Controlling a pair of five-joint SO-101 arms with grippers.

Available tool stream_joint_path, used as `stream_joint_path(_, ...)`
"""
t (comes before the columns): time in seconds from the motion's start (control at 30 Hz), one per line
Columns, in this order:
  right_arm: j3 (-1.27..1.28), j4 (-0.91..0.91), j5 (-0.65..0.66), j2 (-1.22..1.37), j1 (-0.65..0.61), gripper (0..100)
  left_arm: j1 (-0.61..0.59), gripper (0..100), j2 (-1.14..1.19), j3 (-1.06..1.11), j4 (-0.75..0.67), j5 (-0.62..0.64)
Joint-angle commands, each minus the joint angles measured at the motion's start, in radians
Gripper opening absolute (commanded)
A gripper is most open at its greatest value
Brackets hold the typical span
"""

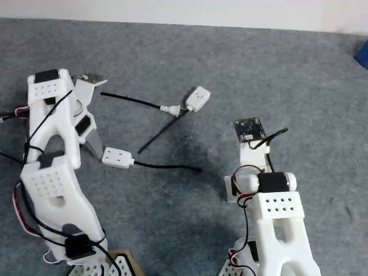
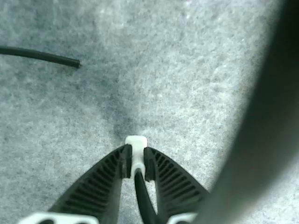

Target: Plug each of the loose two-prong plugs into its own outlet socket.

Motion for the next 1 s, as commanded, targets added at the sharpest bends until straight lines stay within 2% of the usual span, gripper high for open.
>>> stream_joint_path(0.0,-0.053,0.008,0.012,-0.021,-0.008,0.6,0.099,25,-0.213,0.295,-0.127,-0.005)
stream_joint_path(0.17,-0.053,0.008,0.008,-0.021,-0.008,0.6,0.217,25,-0.386,0.627,-0.358,0.037)
stream_joint_path(0.27,-0.056,0.007,0.006,-0.021,-0.007,0.6,0.206,25,-0.483,0.671,-0.39,0.051)
stream_joint_path(0.4,-0.151,0.021,-0.035,-0.016,-0.027,0.6,0.082,25,-0.636,0.684,-0.377,0.046)
stream_joint_path(0.57,-0.26,0.082,-0.066,-0.007,-0.16,0.6,-0.045,25,-0.8,0.748,-0.336,-0.107)
stream_joint_path(0.73,-0.329,0.079,-0.084,-0.001,-0.248,0.6,-0.217,25,-0.924,0.771,-0.345,-0.114)
stream_joint_path(0.87,-0.463,0.079,-0.057,0.159,-0.423,0.6,-0.308,25,-0.909,0.774,-0.345,-0.114)
stream_joint_path(0.97,-0.622,0.079,-0.04,0.355,-0.461,0.6,-0.384,25,-0.872,0.766,-0.368,-0.117)
